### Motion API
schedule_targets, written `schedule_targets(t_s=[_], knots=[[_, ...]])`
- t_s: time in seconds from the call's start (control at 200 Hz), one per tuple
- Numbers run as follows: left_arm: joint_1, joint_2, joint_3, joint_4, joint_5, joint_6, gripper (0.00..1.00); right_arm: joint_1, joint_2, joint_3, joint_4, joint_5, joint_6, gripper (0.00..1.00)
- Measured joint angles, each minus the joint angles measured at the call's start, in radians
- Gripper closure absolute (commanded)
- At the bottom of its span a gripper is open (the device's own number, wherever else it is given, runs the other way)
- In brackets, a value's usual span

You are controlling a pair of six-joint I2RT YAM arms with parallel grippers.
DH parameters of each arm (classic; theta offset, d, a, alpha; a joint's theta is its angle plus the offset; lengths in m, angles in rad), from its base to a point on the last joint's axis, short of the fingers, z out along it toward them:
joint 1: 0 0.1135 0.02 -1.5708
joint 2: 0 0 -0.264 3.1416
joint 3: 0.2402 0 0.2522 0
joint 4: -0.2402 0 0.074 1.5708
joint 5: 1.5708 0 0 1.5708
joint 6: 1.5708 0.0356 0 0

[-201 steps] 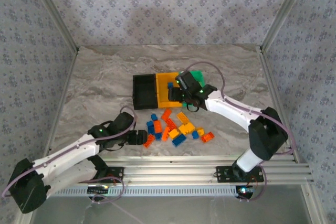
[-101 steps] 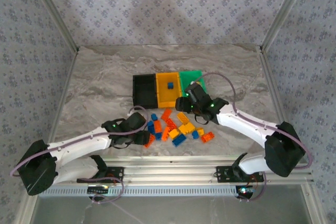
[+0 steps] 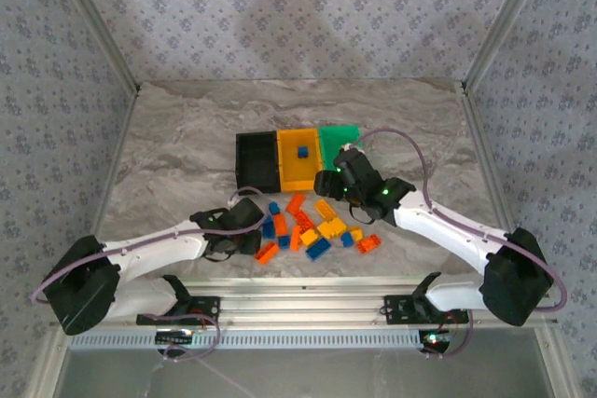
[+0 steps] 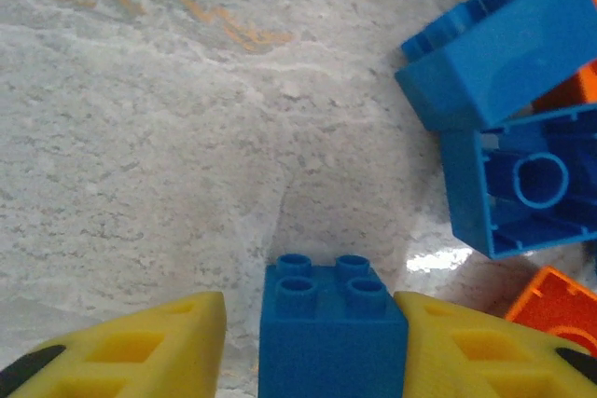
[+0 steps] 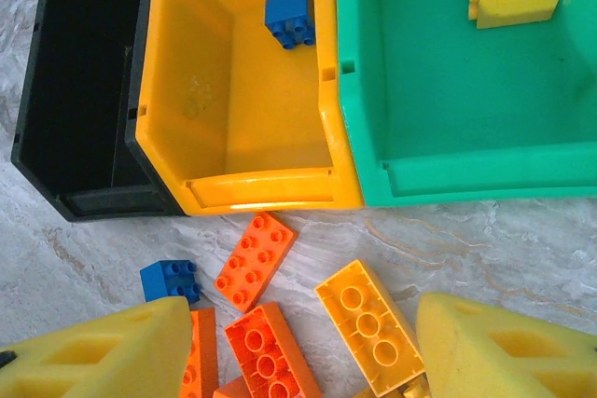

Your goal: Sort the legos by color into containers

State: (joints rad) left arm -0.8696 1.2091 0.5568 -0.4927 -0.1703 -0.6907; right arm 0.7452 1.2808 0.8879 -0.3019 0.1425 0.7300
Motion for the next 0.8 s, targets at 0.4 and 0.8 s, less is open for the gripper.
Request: schedule_targets(t_s=[0.4, 0.8], knots=[[0.006, -0.059, -0.007, -0.014, 0.018, 0.002, 0.72, 0.0, -0.034, -0.024, -0.005, 0.025, 0.016, 0.33], [0.093, 0.201, 0.496, 0.052, 0.08, 0.093, 0.79, -0.05, -0.227, -0.203, -0.046, 0.069, 0.087, 0.33]])
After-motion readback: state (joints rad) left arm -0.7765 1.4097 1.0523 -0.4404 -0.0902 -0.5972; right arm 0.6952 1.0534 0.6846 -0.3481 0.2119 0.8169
